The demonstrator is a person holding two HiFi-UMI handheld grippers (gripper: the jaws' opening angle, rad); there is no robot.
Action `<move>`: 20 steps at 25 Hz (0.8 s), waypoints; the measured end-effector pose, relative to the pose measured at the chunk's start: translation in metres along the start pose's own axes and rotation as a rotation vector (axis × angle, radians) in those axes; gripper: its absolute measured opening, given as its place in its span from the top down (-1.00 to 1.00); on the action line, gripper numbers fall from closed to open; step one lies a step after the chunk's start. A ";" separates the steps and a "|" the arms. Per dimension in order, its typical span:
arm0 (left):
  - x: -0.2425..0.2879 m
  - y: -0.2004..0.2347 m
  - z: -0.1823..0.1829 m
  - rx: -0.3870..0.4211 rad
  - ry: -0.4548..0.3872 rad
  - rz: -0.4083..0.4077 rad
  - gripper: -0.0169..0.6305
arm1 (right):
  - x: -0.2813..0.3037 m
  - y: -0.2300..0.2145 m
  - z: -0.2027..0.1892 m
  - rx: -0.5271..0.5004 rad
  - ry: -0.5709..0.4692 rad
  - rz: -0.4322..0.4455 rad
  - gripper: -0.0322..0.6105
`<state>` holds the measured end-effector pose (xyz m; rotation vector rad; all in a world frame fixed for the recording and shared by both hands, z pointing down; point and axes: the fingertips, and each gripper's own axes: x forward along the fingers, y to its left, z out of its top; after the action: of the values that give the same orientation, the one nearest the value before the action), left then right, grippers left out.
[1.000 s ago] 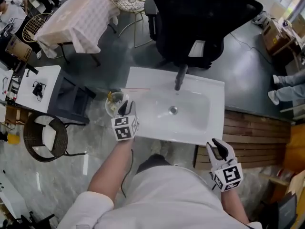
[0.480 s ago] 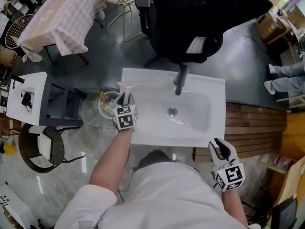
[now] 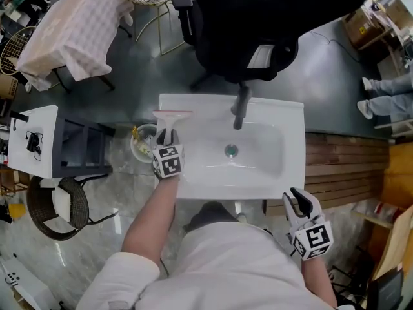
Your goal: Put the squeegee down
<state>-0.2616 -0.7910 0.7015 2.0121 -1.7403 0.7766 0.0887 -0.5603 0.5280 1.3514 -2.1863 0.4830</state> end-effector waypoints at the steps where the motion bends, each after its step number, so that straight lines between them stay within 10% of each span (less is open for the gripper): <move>1: 0.001 -0.001 -0.003 0.001 0.004 0.003 0.60 | -0.001 -0.001 -0.001 0.006 -0.001 0.003 0.64; 20: -0.104 -0.035 0.003 0.014 -0.077 0.021 0.44 | -0.048 -0.005 -0.018 -0.016 -0.104 0.079 0.67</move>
<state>-0.2361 -0.7057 0.6377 2.0613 -1.8060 0.7290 0.1151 -0.5182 0.5137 1.3122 -2.3301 0.4327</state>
